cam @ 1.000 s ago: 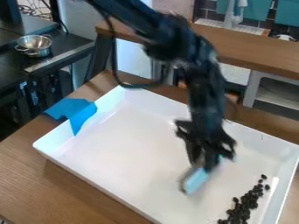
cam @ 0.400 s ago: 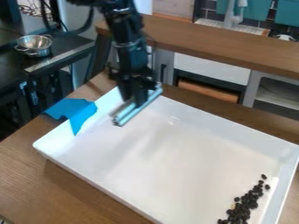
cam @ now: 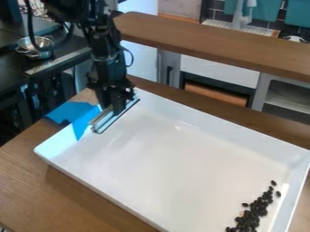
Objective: Sweep into pile
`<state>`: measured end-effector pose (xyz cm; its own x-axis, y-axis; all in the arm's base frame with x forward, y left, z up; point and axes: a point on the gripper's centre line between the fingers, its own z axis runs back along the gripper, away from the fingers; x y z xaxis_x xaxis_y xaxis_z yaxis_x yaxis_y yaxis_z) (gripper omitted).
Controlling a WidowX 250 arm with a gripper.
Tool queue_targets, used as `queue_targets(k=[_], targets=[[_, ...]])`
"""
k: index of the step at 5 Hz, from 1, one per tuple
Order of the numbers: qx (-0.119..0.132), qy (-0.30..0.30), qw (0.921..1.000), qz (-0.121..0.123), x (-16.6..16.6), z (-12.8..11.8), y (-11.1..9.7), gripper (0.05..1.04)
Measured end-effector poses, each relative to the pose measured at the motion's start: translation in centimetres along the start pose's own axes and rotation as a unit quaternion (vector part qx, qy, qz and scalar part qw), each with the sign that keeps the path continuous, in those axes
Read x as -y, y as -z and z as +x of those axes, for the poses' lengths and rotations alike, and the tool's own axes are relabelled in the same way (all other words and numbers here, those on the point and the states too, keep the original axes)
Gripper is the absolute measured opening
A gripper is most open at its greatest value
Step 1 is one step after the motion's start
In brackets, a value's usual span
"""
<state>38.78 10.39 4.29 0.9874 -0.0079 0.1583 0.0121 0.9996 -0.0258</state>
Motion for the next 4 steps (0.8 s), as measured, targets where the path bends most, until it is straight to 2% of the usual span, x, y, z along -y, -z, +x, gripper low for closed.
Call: queue_targets(k=[1, 2, 3, 4], targets=[[-0.008, 0.001, 0.9997, 0.022, -0.8, -0.7, 2.1, 0.354], [-0.005, 0.003, 0.9992, 0.039, -1.2, -1.2, 2.9, 0.354], [-0.017, 0.005, 0.9984, 0.053, -1.7, -1.6, 3.7, 0.354], [-0.027, 0.009, 0.9962, 0.082, -2.4, -1.7, 3.6, 0.412]])
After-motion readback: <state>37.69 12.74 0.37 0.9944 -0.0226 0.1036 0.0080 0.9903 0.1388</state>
